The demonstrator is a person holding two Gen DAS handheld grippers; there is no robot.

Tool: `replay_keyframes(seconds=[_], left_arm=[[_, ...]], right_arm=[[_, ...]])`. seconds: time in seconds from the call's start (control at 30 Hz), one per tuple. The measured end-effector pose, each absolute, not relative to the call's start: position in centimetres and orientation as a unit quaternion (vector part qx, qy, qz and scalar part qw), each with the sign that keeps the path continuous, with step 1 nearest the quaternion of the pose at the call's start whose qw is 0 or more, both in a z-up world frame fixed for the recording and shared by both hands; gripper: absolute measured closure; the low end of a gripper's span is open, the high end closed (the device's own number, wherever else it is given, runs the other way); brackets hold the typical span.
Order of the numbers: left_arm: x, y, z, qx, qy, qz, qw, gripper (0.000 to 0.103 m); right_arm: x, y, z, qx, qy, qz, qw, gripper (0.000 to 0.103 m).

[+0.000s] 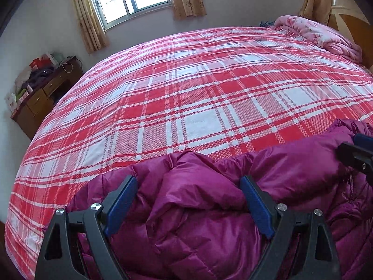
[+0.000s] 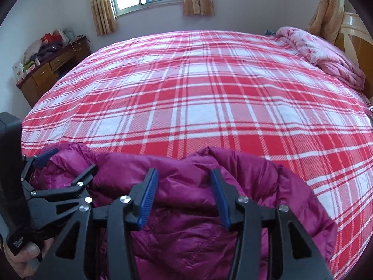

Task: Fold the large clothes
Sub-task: 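Press both open grippers on the folded jacket to flatten it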

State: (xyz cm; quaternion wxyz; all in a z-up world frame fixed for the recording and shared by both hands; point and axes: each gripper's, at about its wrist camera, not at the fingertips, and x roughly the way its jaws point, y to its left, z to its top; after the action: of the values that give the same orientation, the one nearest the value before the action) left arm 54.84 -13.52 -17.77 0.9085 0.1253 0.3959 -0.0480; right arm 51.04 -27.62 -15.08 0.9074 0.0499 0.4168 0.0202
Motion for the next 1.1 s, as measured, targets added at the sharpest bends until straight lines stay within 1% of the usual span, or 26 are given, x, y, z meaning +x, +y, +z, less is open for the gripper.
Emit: replay_keyframes(seconds=[0.3,0.8,1.1], left_arm=[[55.2,-13.4,-18.1,0.118,0.406,-0.049,0.905,0.011],[55.2,-14.1,-18.4,0.142,0.403,-0.033,0.903,0.008],[55.2,-14.3,-18.4,0.147,0.401,-0.030,0.904,0.008]], right_arm=[[51.0,-27.1,-16.1,0.027,0.428,0.013,0.903,0.052],[51.4,-25.9,-16.9,-0.015,0.433,-0.010,0.901,0.051],[51.5,-25.8,-17.0,-0.021,0.435,-0.012,0.900,0.050]])
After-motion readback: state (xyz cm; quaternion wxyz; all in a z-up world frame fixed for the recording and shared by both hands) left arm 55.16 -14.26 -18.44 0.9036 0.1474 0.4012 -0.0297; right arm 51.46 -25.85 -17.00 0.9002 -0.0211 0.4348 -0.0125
